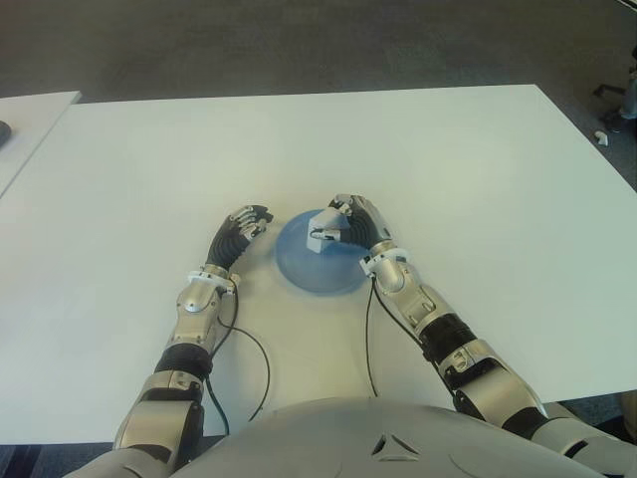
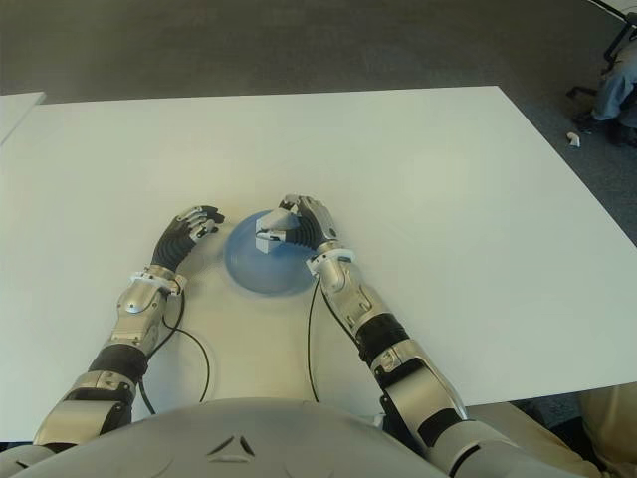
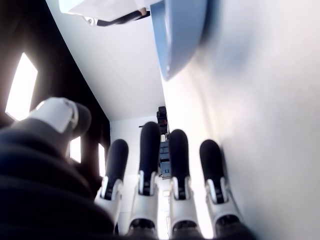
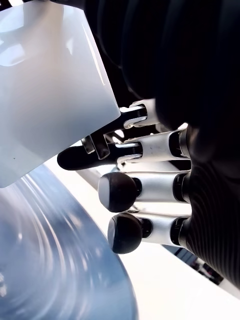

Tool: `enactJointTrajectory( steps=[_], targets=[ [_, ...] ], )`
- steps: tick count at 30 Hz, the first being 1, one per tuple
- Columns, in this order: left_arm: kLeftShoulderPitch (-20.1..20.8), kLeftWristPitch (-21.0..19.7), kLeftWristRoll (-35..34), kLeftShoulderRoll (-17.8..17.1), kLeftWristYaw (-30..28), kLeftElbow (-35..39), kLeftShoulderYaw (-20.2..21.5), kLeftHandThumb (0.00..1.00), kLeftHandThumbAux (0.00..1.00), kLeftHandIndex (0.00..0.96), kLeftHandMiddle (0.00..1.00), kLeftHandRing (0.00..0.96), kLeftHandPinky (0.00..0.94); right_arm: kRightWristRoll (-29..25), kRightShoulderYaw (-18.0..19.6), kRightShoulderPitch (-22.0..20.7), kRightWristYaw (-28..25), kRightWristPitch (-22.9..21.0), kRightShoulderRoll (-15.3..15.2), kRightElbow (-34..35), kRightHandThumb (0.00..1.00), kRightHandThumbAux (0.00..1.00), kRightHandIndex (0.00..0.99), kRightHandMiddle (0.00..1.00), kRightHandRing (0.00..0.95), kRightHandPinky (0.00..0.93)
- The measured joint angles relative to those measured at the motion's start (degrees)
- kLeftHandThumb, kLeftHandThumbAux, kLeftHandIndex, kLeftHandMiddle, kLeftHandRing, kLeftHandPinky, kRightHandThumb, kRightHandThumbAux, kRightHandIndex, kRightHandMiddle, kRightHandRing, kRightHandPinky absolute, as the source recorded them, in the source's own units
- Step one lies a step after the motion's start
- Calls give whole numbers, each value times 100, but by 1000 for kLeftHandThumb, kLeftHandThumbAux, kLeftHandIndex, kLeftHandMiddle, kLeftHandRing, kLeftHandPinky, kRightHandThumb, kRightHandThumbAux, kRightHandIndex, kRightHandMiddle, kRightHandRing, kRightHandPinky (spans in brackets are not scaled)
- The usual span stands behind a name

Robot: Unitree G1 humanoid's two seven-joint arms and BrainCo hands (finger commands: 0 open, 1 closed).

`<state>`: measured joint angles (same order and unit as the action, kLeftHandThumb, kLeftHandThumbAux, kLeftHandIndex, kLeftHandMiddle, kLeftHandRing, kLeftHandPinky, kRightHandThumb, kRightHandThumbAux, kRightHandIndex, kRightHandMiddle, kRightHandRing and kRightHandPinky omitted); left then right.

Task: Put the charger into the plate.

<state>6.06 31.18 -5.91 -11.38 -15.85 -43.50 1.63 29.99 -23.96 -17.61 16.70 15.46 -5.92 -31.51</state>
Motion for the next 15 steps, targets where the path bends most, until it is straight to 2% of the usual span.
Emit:
enactJointTrajectory(
  steps=[4, 8, 14, 15],
  targets=[
    [0, 0, 0, 0, 0, -1, 0, 43, 552, 312, 360, 335, 346, 1, 0, 0, -114, 25, 0, 0, 750, 706, 442, 870, 863, 830],
    [0, 0, 0, 0, 0, -1, 0, 50, 556, 315, 366, 343, 336, 3, 0, 0, -182, 33, 2, -2, 750, 706, 442, 867, 858, 827],
    [0, 0, -13, 4, 0, -2, 6, 63, 568, 320, 374, 347, 317, 11, -4, 0, -264, 91, 6, -3, 742, 701, 442, 804, 796, 747],
    [0, 0, -16, 4, 0, -2, 6, 63, 570, 316, 372, 343, 309, 26, -9, 0, -264, 96, -1, -4, 639, 525, 318, 539, 514, 488]
  ],
)
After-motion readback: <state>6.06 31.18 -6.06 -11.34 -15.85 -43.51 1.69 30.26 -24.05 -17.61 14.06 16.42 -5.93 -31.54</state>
